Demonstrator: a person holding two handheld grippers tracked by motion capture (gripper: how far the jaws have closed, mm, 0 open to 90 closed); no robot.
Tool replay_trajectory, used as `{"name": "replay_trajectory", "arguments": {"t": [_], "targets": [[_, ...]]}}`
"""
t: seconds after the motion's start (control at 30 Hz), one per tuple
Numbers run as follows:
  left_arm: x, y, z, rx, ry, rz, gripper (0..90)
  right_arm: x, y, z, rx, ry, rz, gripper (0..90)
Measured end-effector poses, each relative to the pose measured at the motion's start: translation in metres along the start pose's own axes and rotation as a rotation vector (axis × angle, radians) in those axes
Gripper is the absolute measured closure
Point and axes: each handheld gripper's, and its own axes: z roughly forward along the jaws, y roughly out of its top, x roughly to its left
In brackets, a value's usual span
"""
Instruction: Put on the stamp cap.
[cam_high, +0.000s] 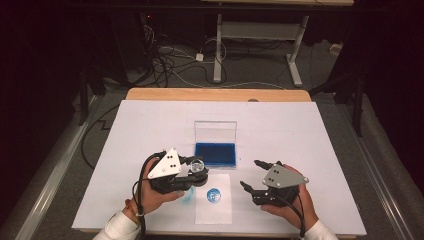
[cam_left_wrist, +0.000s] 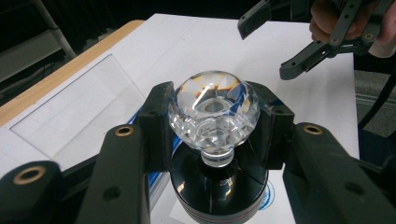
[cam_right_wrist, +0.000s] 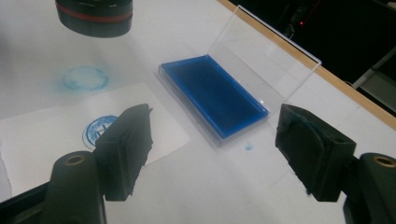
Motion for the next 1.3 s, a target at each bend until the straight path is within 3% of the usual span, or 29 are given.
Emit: {"name": "replay_trajectory", "arguments": {"t": [0.83, 1.3], "targets": [[0.011, 0.000, -0.011, 0.005, 0.060, -0.003, 54.4, -0.007, -0.034, -0.031, 0.007, -0.077, 0.028, 28.7], [0.022, 0.003, -0.021, 0.006, 0.103, -0.008, 54.4, -0.008, -0.052, -0.040, 0.039, -0.088, 0.060, 28.5]]}}
